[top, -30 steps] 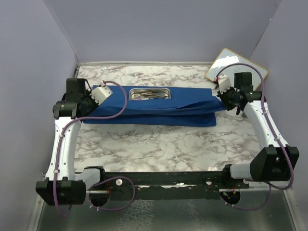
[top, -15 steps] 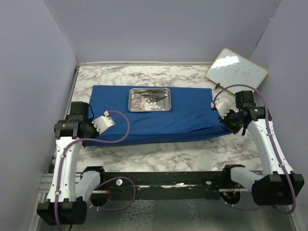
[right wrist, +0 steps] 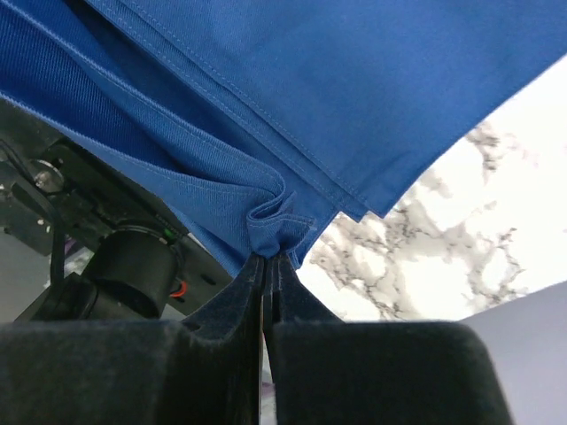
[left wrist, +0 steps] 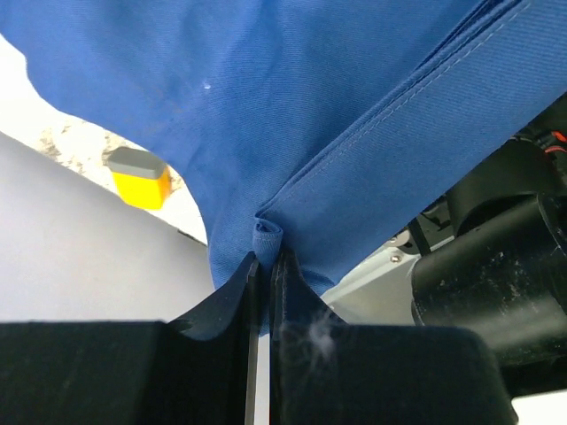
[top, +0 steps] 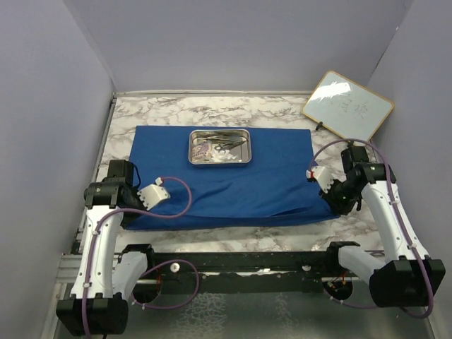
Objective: Open and lay out the surgical kit
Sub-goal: Open the surgical kit at the center of the board.
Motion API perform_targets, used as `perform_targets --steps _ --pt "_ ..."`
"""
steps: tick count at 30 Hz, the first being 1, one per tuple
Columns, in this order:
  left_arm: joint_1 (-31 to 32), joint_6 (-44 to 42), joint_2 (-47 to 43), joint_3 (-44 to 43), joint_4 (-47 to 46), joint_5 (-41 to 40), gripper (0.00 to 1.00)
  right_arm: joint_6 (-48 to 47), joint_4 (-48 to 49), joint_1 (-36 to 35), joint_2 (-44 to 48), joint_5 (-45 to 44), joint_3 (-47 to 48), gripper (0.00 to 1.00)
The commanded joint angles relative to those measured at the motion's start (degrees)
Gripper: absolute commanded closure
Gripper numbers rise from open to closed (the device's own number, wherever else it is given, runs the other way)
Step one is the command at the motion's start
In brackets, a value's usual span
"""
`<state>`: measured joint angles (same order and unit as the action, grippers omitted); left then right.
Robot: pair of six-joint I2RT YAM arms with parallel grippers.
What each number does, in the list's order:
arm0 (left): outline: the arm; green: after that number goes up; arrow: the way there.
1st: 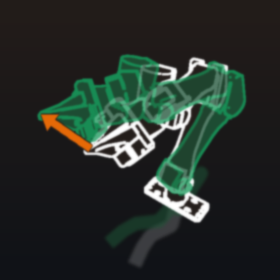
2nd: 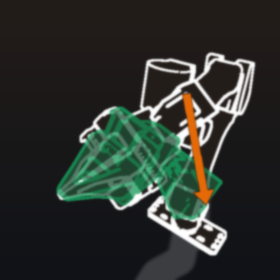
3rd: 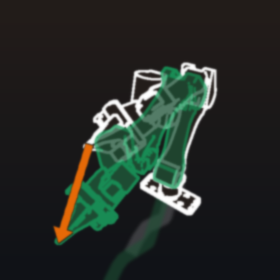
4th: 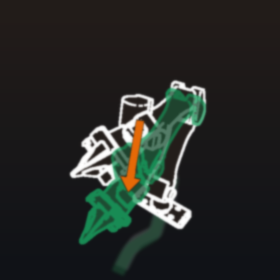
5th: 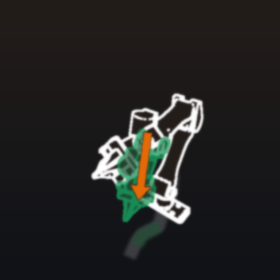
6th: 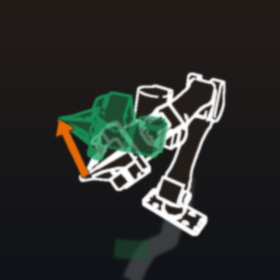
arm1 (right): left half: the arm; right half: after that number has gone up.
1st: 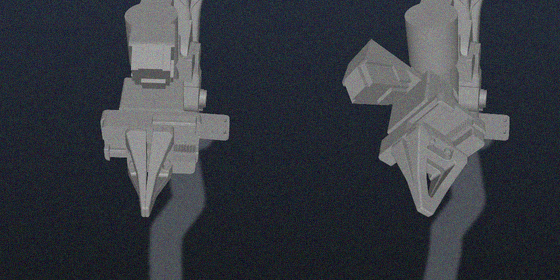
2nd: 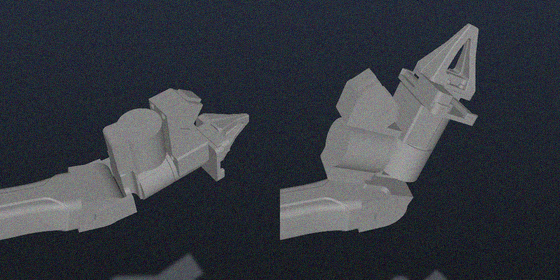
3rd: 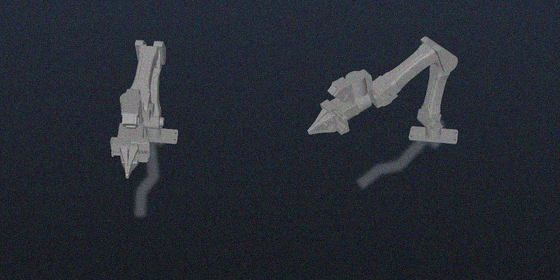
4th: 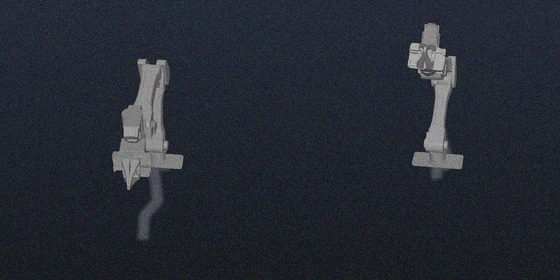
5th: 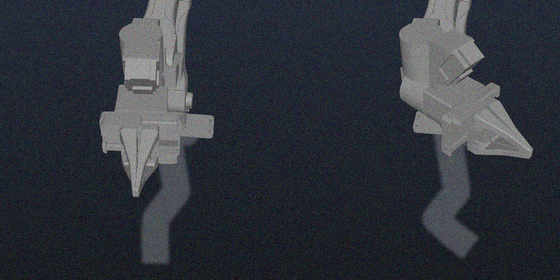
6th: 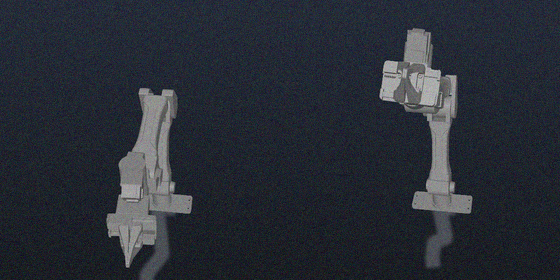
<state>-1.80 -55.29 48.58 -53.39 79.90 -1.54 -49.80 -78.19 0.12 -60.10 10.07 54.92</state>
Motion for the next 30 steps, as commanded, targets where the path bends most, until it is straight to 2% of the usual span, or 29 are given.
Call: perform_targets --steps 1,7,15,18,22,25,27,29,30 --pt "-0.4 -1.7 1.7 3.0 1.7 -2.0 1.0 -0.7 -2.1 0.8 -0.6 -5.7 -3.1 0.99" --pt "-0.4 -2.1 5.8 5.8 0.5 -1.4 1.0 -0.7 -1.2 0.8 -3.2 -7.2 -5.1 0.99" --pt "-0.4 -1.7 12.7 6.8 -2.9 -0.8 1.0 -3.0 -0.8 0.8 -11.8 -5.4 -4.8 0.97" --pt "-0.4 -1.5 14.9 7.2 -4.7 -0.4 0.96 -4.2 0.3 0.8 -15.1 -3.9 -3.8 0.94" --pt "-0.4 -2.4 16.9 6.9 -5.1 1.1 0.77 -6.3 0.1 0.8 -17.1 -0.1 -1.8 0.84" --pt "-0.3 -3.8 17.7 5.8 -4.9 1.5 0.64 -7.8 -1.4 0.8 -18.1 3.8 0.8 0.64" --pt "-0.3 -5.0 18.3 4.7 -4.6 1.6 0.5 -8.6 -2.6 0.8 -18.4 7.1 3.1 0.54" --pt "-0.4 -6.2 18.7 3.0 -3.7 3.0 0.39 -8.9 -2.7 0.8 -18.1 9.6 5.0 0.52" --pt "-0.4 -6.9 19.0 2.1 -3.1 4.5 0.31 -9.1 -2.7 0.8 -18.0 10.5 5.7 0.51"
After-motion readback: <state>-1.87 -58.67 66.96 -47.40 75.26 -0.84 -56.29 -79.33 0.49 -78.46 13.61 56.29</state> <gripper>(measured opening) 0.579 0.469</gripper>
